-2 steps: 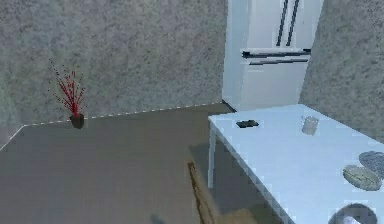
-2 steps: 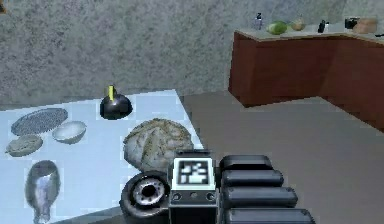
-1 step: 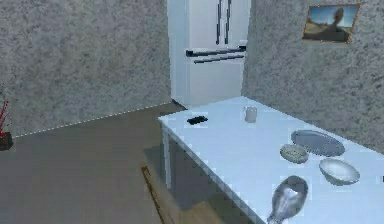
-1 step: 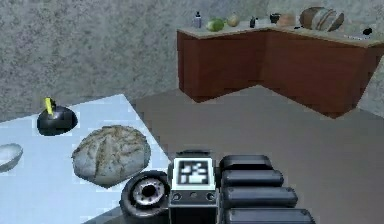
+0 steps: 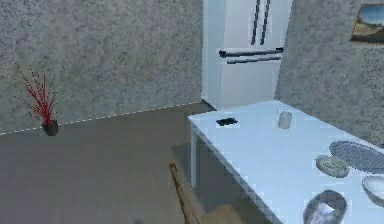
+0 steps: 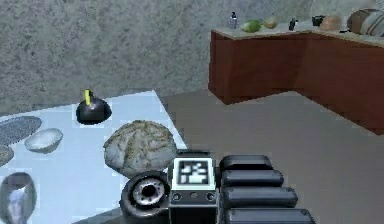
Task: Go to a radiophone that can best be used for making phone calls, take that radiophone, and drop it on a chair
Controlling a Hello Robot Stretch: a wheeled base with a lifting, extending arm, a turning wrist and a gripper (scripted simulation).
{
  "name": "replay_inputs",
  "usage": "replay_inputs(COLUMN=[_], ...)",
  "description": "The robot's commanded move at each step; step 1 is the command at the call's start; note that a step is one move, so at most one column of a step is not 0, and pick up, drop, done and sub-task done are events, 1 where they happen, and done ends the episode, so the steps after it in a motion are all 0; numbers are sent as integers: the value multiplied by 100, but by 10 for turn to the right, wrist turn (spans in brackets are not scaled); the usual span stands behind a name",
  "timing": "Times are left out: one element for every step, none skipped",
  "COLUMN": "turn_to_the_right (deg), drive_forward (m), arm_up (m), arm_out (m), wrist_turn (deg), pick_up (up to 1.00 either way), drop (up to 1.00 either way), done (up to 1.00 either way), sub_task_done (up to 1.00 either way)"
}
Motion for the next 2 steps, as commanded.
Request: replay_inputs(turn_to_the_right=[-270,0], drive_forward=[0,15], arm_up=[0,0], arm_out=[0,0], wrist_turn=[0,0], pick_up=[0,0], drop=[0,0], done=[0,0], sub_task_done=[0,0])
